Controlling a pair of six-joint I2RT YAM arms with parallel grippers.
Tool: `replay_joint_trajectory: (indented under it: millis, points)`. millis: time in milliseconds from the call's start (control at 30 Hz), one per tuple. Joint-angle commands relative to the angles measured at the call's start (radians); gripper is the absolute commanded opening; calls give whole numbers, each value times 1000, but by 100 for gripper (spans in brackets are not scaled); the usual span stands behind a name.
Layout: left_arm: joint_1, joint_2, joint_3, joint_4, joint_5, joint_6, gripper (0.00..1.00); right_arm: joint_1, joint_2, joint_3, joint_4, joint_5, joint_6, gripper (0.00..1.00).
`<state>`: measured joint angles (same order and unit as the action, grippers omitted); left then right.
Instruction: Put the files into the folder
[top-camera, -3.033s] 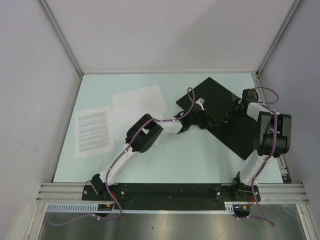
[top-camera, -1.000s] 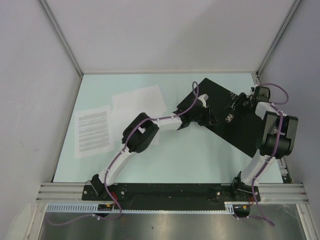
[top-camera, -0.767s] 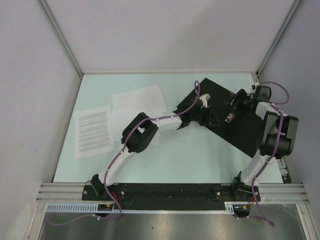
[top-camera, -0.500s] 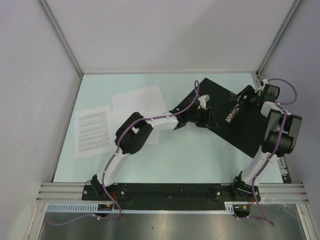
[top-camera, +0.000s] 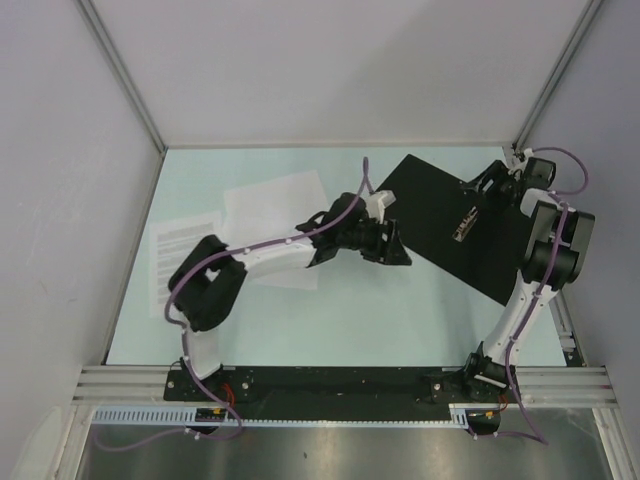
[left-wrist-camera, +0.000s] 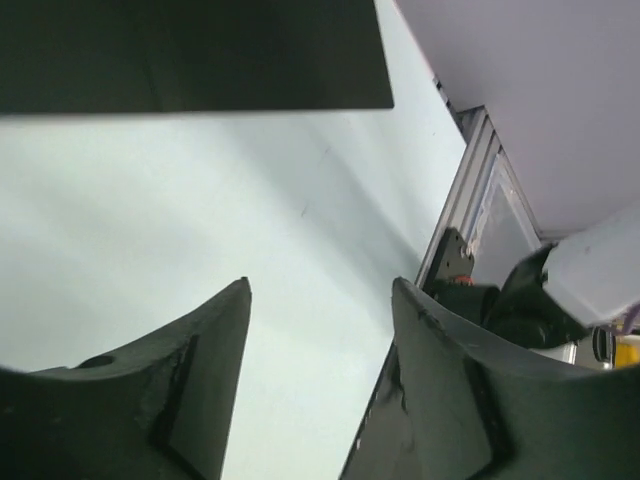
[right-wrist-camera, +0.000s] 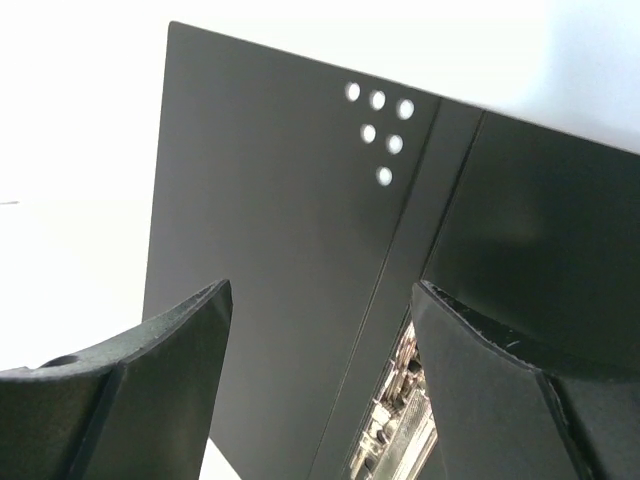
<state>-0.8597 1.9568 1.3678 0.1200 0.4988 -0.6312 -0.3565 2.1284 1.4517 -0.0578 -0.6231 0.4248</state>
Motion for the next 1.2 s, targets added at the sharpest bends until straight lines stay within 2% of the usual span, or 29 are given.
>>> replay_joint_trajectory:
  millis: [0,67,100,167,200,267,300,333,367,400,467,533,633,667,833,867,933,1067,1167]
  points:
    - [117,-278,-191,-14,-38,76,70,43,-65,120,-236,214,-113,80]
    - [171,-416,-300,-57,-104,85,72,126,-128,219,-426,363,-147,82]
    - [229,-458,-327,-80,-136,77,72,161,-148,246,-477,543,-162,85]
    - [295,-533,-393,-164,-228,44,72,252,-205,278,-566,705,-167,87]
    - [362,-592,-415,-204,-253,4,72,342,-223,277,-576,796,-175,87]
    - [421,-651,-469,-226,-328,-25,75,451,-254,257,-571,858,-169,88]
    - [476,-701,-490,-229,-350,-63,77,537,-257,253,-567,843,-152,90]
    - [500,-722,-533,-223,-374,-83,78,569,-257,240,-550,788,-111,90]
    - [546,-739,-559,-209,-388,-105,82,600,-251,222,-472,716,-98,90]
    - [573,-754,-584,-192,-391,-152,83,638,-242,195,-427,591,-86,94]
    - [649,-783,-636,-191,-391,-192,84,737,-184,202,-349,452,-77,94]
    - [694,-821,-662,-227,-420,-216,85,824,-138,237,-315,392,-57,95]
    - [783,-875,-684,-330,-555,-205,99,940,-67,280,-205,307,3,95]
    - [832,-901,-687,-350,-577,-191,99,970,-41,297,-188,284,40,95]
    - [1042,-940,-716,-419,-571,-130,99,1137,132,412,-38,235,227,93]
    - [1109,-935,-719,-404,-557,-127,100,1151,154,429,-10,217,262,92]
    - [1168,-914,-720,-379,-575,-116,99,1182,209,490,27,256,272,92]
    - [1232,-797,-690,-338,-591,-123,100,1244,309,625,49,287,281,90]
    - [1255,-710,-671,-310,-575,-105,100,1275,384,767,-16,358,238,90]
